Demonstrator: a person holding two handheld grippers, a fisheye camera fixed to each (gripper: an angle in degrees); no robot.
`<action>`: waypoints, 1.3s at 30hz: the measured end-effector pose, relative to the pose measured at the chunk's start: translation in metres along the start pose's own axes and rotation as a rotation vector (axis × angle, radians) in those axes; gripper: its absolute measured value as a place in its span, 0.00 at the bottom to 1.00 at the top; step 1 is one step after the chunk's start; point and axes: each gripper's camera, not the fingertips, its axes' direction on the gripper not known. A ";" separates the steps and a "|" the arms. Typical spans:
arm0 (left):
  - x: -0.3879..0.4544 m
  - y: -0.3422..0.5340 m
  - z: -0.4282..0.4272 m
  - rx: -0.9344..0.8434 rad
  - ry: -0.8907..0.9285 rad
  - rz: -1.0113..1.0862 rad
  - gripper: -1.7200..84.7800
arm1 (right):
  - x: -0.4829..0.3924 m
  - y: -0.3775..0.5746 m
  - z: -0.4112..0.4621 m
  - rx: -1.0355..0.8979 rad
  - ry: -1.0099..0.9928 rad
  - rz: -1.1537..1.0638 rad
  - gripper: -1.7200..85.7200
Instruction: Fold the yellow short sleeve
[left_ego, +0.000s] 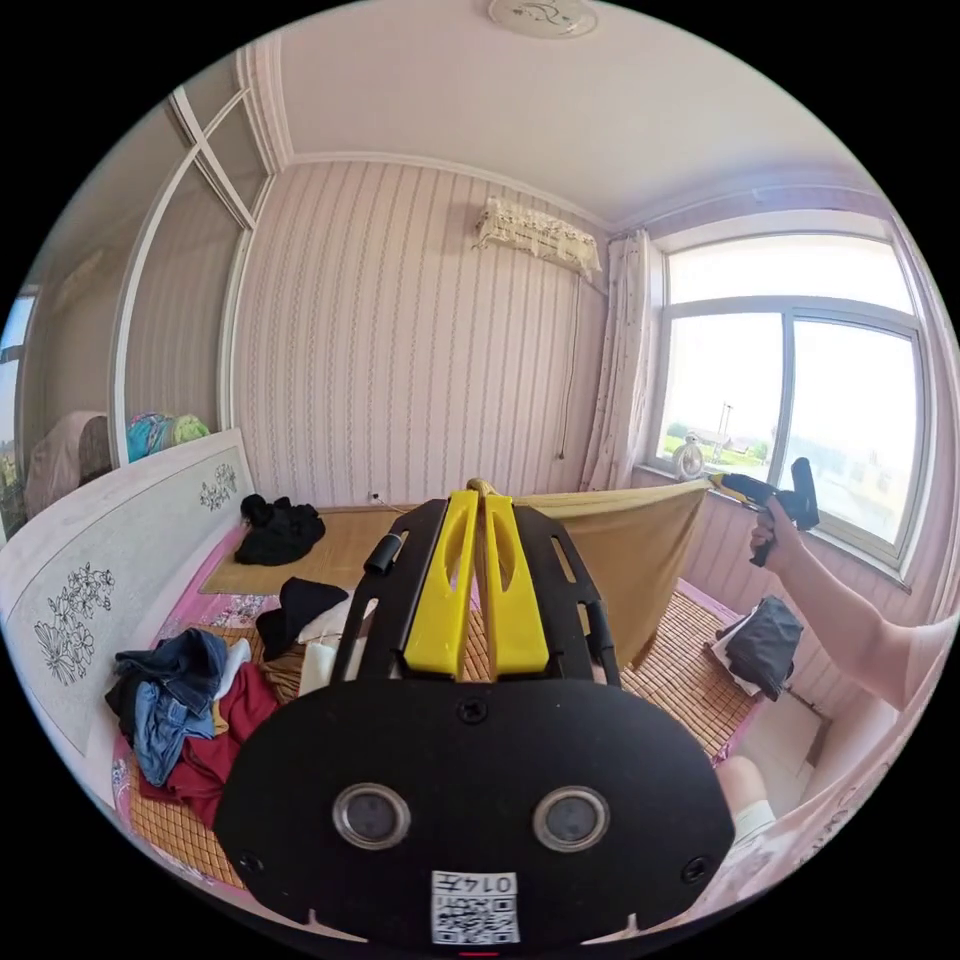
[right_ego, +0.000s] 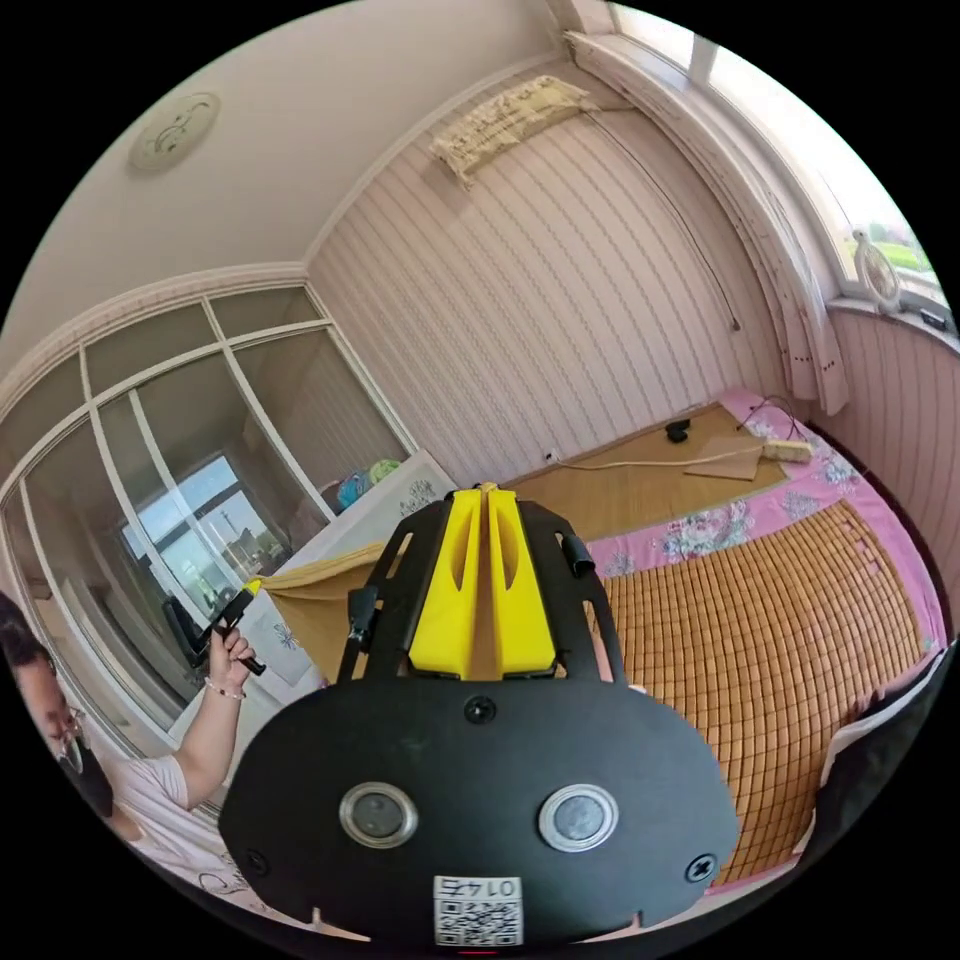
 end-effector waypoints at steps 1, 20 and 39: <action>-0.002 0.007 0.007 -0.013 0.002 0.004 0.01 | -0.004 -0.004 -0.004 0.012 -0.022 -0.050 0.02; -0.039 0.377 0.275 -0.999 0.082 -0.393 0.01 | 0.201 0.248 0.136 -0.788 0.292 0.518 0.02; 0.010 0.405 0.358 -1.391 0.069 -0.092 0.08 | 0.169 0.209 0.178 -1.227 0.392 0.193 0.08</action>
